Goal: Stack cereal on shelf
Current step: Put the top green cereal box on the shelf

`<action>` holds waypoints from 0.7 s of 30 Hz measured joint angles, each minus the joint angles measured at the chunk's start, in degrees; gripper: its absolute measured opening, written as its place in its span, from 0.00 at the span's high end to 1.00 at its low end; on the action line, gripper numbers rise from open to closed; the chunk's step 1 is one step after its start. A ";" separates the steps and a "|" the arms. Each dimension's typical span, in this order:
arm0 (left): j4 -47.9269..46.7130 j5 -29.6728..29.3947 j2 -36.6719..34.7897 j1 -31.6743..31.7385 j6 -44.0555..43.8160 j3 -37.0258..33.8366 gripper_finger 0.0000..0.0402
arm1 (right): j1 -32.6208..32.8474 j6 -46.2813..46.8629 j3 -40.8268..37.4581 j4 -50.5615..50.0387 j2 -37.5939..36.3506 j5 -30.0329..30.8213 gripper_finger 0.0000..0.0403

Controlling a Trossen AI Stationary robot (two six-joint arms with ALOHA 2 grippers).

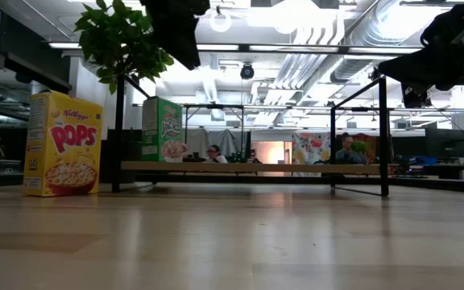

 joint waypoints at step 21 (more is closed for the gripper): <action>-16.90 -5.76 6.39 -12.29 12.52 -1.51 1.00 | 0.01 0.00 0.01 0.01 -0.01 0.01 1.00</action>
